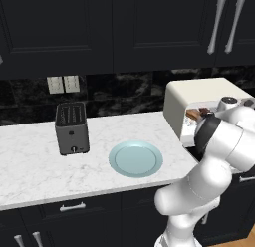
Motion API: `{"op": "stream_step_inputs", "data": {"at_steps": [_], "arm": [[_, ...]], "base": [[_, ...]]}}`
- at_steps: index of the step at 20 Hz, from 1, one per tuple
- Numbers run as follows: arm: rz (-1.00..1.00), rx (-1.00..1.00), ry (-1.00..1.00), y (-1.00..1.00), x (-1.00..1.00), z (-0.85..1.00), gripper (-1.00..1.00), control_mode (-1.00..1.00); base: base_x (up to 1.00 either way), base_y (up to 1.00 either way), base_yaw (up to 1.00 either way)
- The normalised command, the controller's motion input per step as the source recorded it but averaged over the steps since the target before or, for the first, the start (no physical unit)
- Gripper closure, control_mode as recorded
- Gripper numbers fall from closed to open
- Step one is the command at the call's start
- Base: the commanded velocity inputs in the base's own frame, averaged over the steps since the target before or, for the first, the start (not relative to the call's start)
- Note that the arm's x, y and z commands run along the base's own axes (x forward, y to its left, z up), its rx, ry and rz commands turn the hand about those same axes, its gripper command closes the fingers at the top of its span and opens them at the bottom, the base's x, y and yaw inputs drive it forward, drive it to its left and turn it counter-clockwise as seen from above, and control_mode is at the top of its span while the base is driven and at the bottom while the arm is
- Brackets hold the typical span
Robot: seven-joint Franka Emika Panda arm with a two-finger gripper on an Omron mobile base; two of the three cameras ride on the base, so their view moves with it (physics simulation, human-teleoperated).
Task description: Pick up the kebab skewer and baguette bread, and place them inside the toaster oven. Close the toaster oven door and start by setting the timer.
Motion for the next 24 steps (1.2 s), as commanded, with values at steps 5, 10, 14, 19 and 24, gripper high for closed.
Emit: {"op": "stream_step_inputs", "data": {"at_steps": [5,10,14,19,24], "arm": [[-0.09,0.0,0.0,0.0,0.13,0.0,-1.0,-1.0],[-0.08,0.0,0.0,0.0,-0.03,0.0,-1.0,-1.0],[-0.01,0.02,0.0,0.0,-0.64,0.0,-1.0,-1.0],[0.16,0.01,0.0,0.0,-0.99,0.04,-1.0,-1.0],[0.25,0.0,0.05,-0.01,-1.0,0.01,-1.0,-1.0]], "base": [[0.0,0.0,0.0],[0.0,0.0,0.0],[0.0,0.0,0.0],[0.0,0.0,0.0],[0.0,0.0,0.0]]}}
